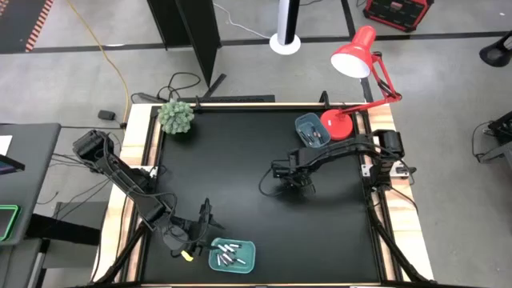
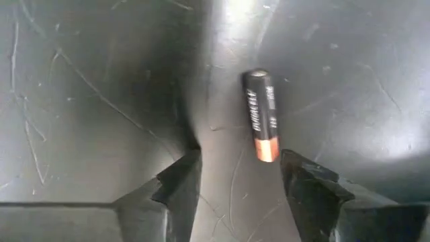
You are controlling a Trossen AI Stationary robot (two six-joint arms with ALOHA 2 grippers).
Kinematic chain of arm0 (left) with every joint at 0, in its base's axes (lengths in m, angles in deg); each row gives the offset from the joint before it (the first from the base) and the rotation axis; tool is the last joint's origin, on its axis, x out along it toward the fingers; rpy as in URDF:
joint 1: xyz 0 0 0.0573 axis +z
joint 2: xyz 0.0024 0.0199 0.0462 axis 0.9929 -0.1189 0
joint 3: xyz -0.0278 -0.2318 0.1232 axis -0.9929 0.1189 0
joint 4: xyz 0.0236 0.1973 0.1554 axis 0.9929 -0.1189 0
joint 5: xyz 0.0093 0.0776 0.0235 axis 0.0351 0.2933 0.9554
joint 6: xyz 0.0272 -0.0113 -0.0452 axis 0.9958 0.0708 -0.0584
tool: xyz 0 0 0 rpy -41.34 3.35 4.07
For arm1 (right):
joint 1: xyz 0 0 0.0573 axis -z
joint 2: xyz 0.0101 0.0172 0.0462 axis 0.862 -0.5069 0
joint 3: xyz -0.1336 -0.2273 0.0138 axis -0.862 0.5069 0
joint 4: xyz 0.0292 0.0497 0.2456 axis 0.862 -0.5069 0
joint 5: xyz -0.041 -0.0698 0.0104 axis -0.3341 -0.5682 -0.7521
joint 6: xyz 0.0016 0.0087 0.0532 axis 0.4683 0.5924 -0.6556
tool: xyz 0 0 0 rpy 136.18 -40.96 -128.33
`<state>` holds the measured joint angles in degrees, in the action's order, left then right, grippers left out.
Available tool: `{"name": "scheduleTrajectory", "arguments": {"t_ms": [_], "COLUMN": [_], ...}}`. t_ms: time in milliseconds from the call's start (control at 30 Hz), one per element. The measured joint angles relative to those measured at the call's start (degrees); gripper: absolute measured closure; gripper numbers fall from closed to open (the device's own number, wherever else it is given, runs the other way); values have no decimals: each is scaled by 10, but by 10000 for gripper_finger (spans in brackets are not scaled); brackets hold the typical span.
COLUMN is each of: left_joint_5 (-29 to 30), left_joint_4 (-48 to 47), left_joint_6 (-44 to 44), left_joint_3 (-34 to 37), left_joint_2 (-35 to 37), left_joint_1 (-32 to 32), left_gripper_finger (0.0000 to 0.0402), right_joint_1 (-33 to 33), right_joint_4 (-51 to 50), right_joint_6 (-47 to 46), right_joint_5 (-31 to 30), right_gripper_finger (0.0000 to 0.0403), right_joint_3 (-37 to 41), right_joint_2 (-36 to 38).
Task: Sort batteries
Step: Put the black battery into the blue bin
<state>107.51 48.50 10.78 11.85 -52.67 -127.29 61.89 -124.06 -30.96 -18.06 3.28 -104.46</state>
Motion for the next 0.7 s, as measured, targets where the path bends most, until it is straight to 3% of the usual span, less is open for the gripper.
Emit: {"name": "scheduleTrajectory", "arguments": {"t_ms": [267,700], "left_joint_5": [0,0], "left_joint_4": [-1,-3], "left_joint_6": [3,4], "left_joint_3": [0,0], "left_joint_2": [0,0], "left_joint_1": [0,0], "left_gripper_finger": [110,110], "right_joint_1": [15,18], "right_joint_4": [-18,-2], "right_joint_6": [30,40], "right_joint_5": [12,43], "right_gripper_finger": [237,256], "right_joint_3": [-42,-59], "right_joint_2": [-23,-25]}}
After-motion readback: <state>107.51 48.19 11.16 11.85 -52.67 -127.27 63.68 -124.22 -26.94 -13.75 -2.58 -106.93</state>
